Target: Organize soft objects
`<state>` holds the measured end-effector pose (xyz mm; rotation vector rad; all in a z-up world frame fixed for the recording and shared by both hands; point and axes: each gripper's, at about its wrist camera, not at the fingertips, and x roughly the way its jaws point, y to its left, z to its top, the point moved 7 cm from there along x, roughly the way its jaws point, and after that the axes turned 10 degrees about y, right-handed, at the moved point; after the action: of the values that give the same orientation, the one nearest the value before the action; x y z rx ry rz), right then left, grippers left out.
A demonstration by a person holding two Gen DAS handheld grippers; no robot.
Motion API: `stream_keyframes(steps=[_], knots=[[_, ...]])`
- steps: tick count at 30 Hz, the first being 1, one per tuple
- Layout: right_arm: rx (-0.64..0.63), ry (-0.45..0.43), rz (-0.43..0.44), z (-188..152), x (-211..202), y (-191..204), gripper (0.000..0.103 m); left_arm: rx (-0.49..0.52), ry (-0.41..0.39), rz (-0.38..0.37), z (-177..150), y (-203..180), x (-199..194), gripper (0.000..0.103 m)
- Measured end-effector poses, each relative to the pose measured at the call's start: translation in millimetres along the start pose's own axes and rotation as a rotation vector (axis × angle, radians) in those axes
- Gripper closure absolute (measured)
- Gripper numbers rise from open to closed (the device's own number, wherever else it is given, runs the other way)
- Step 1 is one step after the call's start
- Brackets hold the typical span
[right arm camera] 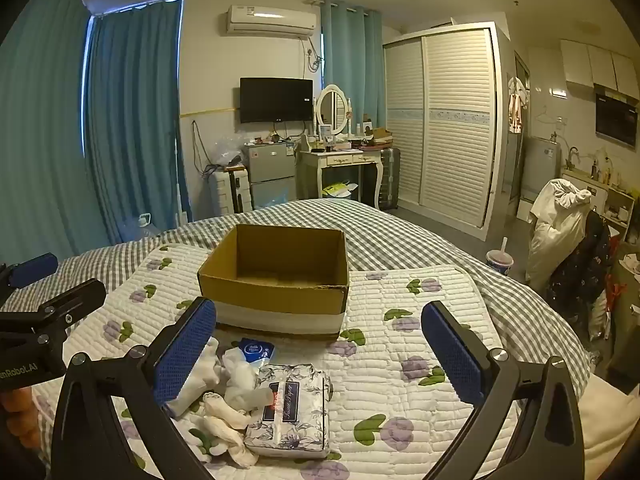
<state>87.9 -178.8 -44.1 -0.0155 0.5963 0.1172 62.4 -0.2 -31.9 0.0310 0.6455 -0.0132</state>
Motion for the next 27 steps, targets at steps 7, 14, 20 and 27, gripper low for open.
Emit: stream_keyframes(steps=[7,14,20,27], knots=[[0.000,0.012,-0.004,-1.1,1.5,1.5,0.000,0.003,0.005,0.005,0.6,-0.7,1.1,0.007],[0.002,0.008,0.001,-1.9,2.0,-0.5,0.000,0.001,0.003,0.006,0.9,-0.1,2.6,0.007],[0.005,0.009,0.003,-3.7,4.3,-1.9,0.000,0.002,0.003,0.007,-0.2,-1.3,2.3,0.007],[0.006,0.012,0.002,-4.5,5.4,-1.9,0.000,0.000,0.001,0.010,4.4,3.7,-2.2,0.007]])
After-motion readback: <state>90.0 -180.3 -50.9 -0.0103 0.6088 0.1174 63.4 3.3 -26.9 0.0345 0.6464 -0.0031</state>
